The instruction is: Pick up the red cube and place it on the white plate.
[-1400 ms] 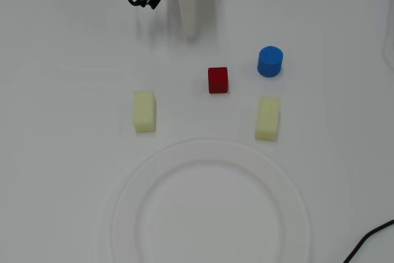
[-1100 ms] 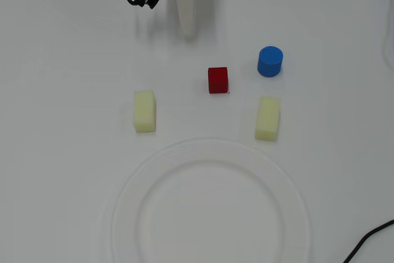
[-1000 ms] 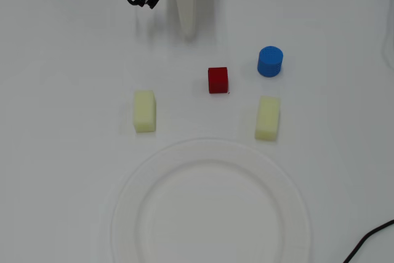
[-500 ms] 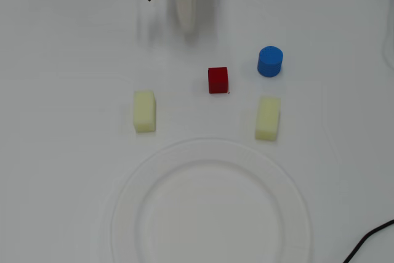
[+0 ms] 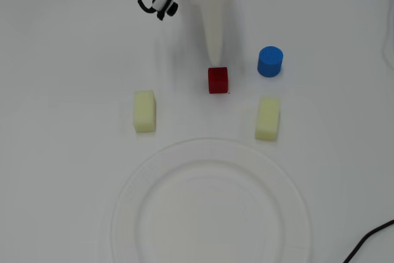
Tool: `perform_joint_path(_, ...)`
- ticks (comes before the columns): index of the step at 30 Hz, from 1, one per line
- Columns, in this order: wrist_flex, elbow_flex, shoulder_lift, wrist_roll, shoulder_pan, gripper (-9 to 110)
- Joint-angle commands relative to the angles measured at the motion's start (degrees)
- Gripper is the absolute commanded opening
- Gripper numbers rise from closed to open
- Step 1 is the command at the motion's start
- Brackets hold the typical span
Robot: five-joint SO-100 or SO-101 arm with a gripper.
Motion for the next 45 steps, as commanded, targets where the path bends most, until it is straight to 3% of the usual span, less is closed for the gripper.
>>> perform_joint_path(1, -3.2, -2.8, -3.3, -0.2, -1.5, 33)
perform_joint_path(16, -12.4, -6.3, -20.8, 0.8, -1.3, 33)
perform_joint_path(22, -14.0, -7.9, -25.0, -1.8, -0.4, 24)
perform_joint_path(31, -14.2, -7.2, -24.4, -3.9, 0.5, 0)
perform_joint_path(37, -18.9, -1.2, -11.2, -4.6, 1.7, 0)
perform_joint_path(45, -46.8, 22.9, 22.1, -12.7, 1.1, 0)
